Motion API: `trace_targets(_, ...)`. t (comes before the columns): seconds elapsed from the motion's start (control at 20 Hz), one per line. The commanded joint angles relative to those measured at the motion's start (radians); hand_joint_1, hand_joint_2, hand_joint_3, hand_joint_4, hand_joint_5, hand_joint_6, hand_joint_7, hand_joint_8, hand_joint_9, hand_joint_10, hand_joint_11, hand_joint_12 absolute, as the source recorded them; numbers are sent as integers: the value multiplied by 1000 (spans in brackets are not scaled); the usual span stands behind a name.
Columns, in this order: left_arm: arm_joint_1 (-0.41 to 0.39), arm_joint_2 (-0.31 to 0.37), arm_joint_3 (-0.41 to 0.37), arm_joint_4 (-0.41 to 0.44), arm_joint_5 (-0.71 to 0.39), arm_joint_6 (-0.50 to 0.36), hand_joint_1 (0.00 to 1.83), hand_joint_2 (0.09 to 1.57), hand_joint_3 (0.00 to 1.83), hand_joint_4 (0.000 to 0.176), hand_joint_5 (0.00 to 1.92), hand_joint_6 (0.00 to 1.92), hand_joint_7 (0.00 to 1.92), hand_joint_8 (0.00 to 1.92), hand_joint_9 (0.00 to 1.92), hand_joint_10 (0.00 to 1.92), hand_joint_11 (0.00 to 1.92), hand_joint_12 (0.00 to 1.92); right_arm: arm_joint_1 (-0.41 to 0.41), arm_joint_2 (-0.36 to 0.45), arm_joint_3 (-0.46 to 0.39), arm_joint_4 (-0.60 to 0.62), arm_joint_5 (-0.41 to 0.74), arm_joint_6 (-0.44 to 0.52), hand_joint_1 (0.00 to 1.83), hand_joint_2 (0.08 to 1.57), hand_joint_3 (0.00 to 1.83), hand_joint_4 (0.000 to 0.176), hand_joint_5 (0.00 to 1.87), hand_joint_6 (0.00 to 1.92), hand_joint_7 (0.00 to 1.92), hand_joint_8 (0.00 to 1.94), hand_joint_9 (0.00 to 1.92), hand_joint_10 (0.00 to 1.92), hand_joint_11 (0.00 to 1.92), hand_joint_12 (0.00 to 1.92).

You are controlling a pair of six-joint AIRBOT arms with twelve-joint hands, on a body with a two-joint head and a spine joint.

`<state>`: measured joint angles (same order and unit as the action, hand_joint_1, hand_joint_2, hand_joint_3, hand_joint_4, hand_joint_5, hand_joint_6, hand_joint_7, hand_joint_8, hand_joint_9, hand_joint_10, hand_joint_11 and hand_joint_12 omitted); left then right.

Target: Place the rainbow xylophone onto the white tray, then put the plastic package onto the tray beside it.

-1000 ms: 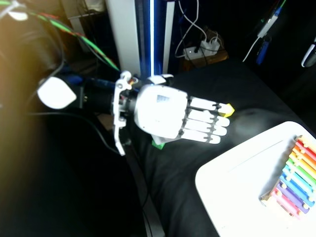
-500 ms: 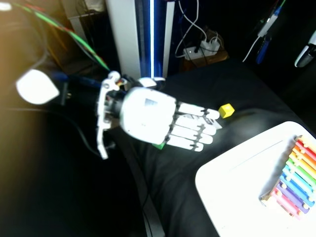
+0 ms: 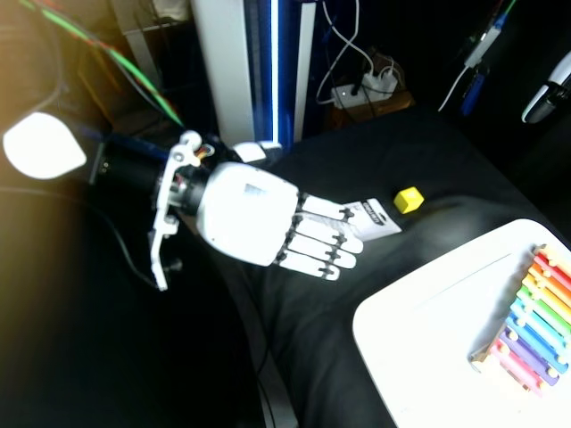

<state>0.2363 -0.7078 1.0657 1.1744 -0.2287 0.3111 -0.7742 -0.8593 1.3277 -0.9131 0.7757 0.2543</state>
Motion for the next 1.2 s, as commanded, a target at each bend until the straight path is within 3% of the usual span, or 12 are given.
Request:
trace_targets(0.0, -6, -4, 7, -27, -40, 1, 903, 620, 0, 113, 0, 0, 15, 5, 1, 0, 0, 0, 10, -9, 5, 54, 63, 7, 516, 611, 1, 97, 0, 0, 66, 5, 87, 2, 0, 730)
trace_targets(0.15, 20, -19, 23, -59, -53, 2, 930, 630, 0, 116, 0, 0, 9, 2, 1, 0, 0, 0, 10, -42, 21, 48, 58, 7, 461, 600, 0, 89, 0, 0, 124, 2, 128, 4, 32, 690)
trace_targets(0.2, 28, -25, 28, -68, -56, 2, 941, 655, 6, 91, 0, 0, 0, 0, 32, 12, 25, 11, 10, -53, 27, 43, 54, 7, 474, 590, 0, 72, 11, 0, 171, 1, 205, 7, 47, 730)
trace_targets(0.25, 31, -27, 30, -71, -57, 2, 941, 655, 6, 91, 0, 0, 0, 0, 32, 12, 25, 11, 10, -60, 30, 40, 51, 7, 474, 590, 0, 72, 11, 0, 171, 1, 205, 7, 47, 730)
trace_targets(0.3, 33, -28, 30, -73, -58, 2, 917, 671, 12, 65, 0, 0, 0, 0, 51, 17, 51, 23, 10, -67, 33, 34, 46, 8, 482, 585, 1, 74, 7, 0, 176, 0, 229, 2, 39, 789)
trace_targets(0.4, 36, -29, 31, -76, -58, 2, 914, 665, 5, 46, 0, 0, 0, 0, 57, 14, 73, 34, 10, -81, 41, 15, 34, 19, 488, 610, 0, 57, 0, 0, 168, 0, 229, 3, 42, 763)
trace_targets(0.6, 50, -31, 35, -93, -65, 4, 879, 648, 0, 31, 0, 0, 29, 7, 88, 17, 82, 43, 10, -104, 61, -26, 19, 58, 592, 586, 0, 45, 1, 0, 154, 1, 169, 3, 0, 578)
trace_targets(0.8, 57, -31, 35, -98, -65, 4, 872, 634, 0, 48, 0, 0, 26, 1, 75, 4, 95, 55, 10, -105, 61, -42, 2, 58, 589, 608, 1, 39, 0, 0, 184, 0, 200, 3, 0, 635)
trace_targets(0.85, 57, -31, 35, -99, -65, 4, 928, 634, 0, 58, 0, 0, 4, 0, 31, 0, 43, 34, 10, -105, 61, -42, -1, 58, 615, 612, 1, 50, 0, 0, 161, 2, 173, 3, 0, 568)
trace_targets(1.0, 60, -33, 35, -101, -66, 4, 917, 642, 0, 94, 0, 0, 0, 0, 36, 9, 35, 32, 10, -105, 63, -45, -6, 58, 604, 612, 0, 39, 0, 0, 180, 4, 207, 8, 1, 619)
trace_targets(1.05, 61, -34, 35, -102, -66, 4, 908, 645, 1, 107, 0, 0, 0, 0, 38, 8, 19, 26, 10, -105, 64, -46, -9, 58, 622, 611, 0, 49, 0, 0, 171, 0, 198, 3, 0, 619)
trace_targets(1.15, 63, -35, 36, -102, -67, 4, 907, 638, 0, 111, 0, 0, 0, 0, 19, 1, 3, 19, 10, -105, 65, -47, -13, 58, 596, 614, 0, 50, 0, 0, 164, 1, 196, 2, 0, 598)
